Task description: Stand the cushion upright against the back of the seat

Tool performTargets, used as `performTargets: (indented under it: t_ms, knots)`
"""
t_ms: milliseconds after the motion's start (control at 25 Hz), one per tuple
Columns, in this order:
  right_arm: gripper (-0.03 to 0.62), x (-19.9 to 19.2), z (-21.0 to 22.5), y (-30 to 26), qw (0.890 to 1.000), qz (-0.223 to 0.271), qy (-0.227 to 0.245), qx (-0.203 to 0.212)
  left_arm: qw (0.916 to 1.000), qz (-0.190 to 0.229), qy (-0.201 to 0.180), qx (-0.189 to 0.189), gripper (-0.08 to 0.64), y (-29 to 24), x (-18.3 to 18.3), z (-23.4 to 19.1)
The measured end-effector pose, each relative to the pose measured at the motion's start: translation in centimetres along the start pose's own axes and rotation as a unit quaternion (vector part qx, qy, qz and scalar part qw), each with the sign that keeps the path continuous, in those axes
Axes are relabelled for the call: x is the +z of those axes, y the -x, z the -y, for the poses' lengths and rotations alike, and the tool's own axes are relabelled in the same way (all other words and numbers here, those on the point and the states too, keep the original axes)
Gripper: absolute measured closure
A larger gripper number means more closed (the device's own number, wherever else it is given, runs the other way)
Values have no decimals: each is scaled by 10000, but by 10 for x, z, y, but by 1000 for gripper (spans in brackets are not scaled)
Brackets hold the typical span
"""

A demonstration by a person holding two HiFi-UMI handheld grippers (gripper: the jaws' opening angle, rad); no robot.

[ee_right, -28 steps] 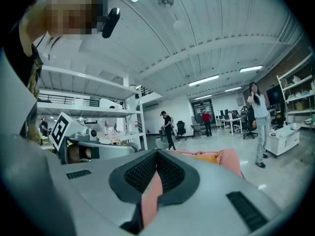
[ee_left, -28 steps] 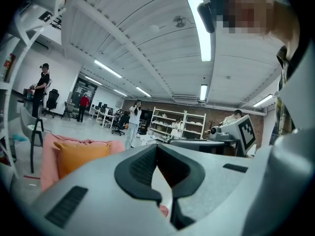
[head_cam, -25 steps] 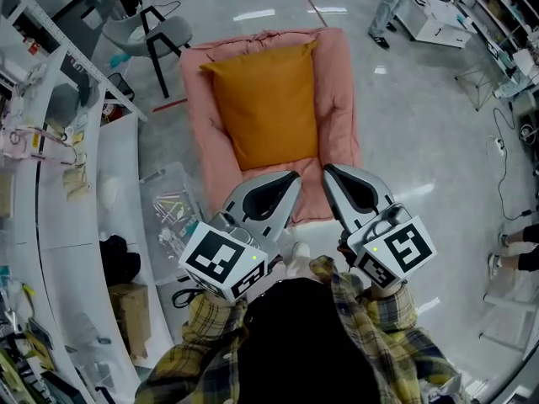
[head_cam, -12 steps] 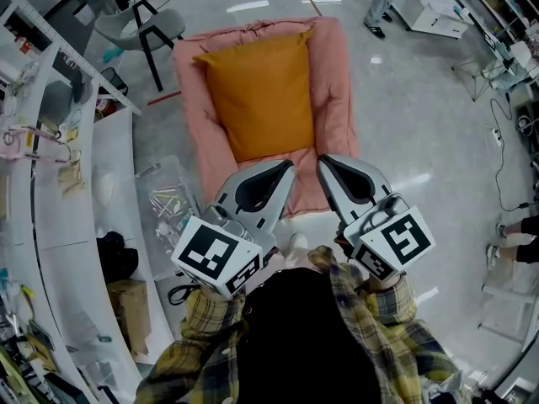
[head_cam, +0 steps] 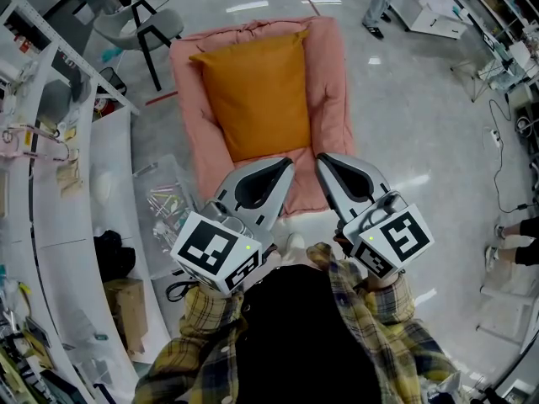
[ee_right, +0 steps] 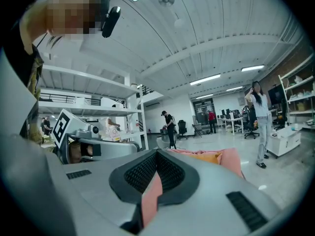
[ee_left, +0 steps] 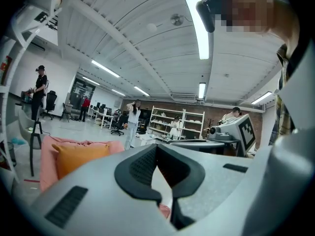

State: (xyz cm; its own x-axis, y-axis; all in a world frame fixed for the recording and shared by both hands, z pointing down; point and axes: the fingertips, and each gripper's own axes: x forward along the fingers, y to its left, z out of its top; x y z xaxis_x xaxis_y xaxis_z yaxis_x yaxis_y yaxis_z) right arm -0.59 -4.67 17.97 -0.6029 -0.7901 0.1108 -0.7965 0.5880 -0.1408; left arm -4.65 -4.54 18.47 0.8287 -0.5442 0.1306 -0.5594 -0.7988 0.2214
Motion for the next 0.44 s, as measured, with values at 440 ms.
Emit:
performTargets:
  t_ms: [440]
  knots:
    - [574,4,10,6,10000,43,-41,50,10000,-5,-1,63,555,-10,1,2]
